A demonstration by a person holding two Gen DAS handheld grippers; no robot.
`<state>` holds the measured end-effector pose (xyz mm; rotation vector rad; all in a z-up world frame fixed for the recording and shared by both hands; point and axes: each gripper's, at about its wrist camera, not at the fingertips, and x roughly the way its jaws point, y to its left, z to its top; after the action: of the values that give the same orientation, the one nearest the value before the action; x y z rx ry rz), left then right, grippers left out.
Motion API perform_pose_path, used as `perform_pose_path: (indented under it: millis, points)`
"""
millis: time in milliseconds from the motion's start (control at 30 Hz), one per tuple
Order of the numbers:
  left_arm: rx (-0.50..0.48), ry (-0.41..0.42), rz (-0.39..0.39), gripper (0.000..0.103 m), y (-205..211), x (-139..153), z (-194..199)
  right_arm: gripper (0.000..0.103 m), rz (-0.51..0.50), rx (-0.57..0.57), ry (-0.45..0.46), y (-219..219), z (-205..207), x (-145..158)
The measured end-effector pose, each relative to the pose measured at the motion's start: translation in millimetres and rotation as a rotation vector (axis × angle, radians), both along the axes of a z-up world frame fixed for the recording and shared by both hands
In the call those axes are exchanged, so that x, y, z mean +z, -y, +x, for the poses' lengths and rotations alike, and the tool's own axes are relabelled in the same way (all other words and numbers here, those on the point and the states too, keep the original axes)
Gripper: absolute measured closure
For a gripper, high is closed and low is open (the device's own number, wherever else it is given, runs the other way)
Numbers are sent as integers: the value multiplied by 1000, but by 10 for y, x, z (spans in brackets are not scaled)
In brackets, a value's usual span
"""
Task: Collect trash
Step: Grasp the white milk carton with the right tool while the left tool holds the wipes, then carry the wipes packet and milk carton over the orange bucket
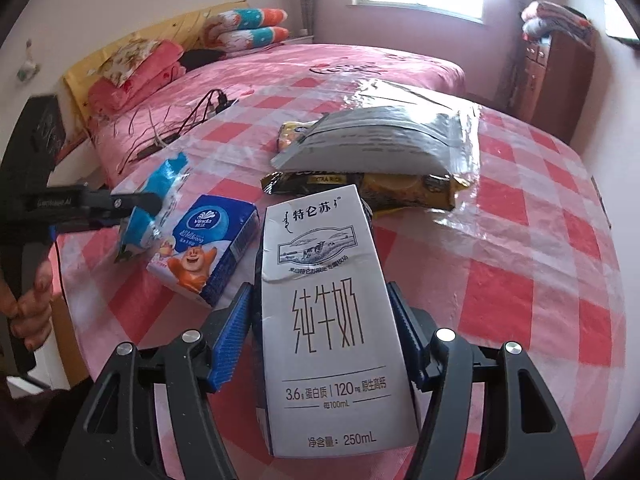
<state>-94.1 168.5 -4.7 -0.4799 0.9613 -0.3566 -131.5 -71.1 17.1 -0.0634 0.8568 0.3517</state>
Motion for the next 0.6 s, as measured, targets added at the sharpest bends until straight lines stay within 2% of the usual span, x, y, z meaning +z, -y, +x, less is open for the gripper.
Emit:
perform_pose_path:
  millis: [333, 600]
  points:
    - [-14, 37, -79, 63, -204, 57, -149, 38, 201, -47, -27, 117, -38, 259]
    - [17, 84, -107, 63, -495, 185, -323, 38, 344, 24, -69, -219, 16, 466]
